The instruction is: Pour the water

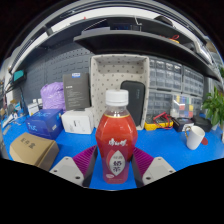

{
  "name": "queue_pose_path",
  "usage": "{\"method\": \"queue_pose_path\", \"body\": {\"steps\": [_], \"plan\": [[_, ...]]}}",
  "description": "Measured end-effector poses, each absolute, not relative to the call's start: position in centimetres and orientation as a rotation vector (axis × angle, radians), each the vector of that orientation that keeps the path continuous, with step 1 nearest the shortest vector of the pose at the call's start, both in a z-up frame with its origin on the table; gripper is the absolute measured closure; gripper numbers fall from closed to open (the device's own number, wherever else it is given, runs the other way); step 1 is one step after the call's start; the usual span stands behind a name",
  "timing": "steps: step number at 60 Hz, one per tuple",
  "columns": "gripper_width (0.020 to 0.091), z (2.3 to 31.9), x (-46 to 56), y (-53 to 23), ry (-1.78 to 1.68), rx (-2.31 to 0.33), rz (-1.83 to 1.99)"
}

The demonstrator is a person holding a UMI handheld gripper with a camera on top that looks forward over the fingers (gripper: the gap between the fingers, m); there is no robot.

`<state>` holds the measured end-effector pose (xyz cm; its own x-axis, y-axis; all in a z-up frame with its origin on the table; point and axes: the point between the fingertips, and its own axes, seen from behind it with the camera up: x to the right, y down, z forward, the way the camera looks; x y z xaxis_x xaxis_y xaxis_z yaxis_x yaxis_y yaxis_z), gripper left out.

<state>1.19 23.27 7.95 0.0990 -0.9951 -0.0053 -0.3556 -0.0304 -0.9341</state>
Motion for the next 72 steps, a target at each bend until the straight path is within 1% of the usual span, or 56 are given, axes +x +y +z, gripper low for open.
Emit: {"method": "queue_pose_path", "body": {"steps": [3,5,6,7,11,15,16,19,21,23,30,36,41,50,58,72], "plan": [[0.0543,7.6,1.8,23.1,1.356,-1.524,-1.007],[0.0561,8.0,2.1,22.9,1.326,-1.505,-1.059],[0.0616,8.2,2.3,23.0,1.308,-1.492,-1.072],[0.0646,8.3,2.3,23.3,1.289,-1.484,-1.071],[0.0681,8.5,2.3,23.9,1.257,-1.447,-1.039],[0.0753,8.6,2.2,23.9,1.260,-1.425,-1.009],[0.0761,8.5,2.3,23.8,1.259,-1.432,-1.007],[0.0825,8.4,2.4,24.0,1.253,-1.452,-1.005],[0.0827,8.4,2.6,24.1,1.251,-1.463,-1.009],[0.0844,8.4,2.8,24.1,1.255,-1.466,-1.003],[0.0844,8.4,3.0,23.8,1.282,-1.483,-0.944],[0.0844,9.9,3.4,22.3,1.337,-1.394,-0.850],[0.0843,11.3,4.4,19.1,1.452,-1.251,-0.745],[0.0845,13.5,6.2,12.9,1.628,-0.896,-0.471],[0.0845,14.5,7.8,8.0,1.723,-0.630,-0.224],[0.0846,16.1,10.1,3.0,1.765,-0.252,0.123]]}}
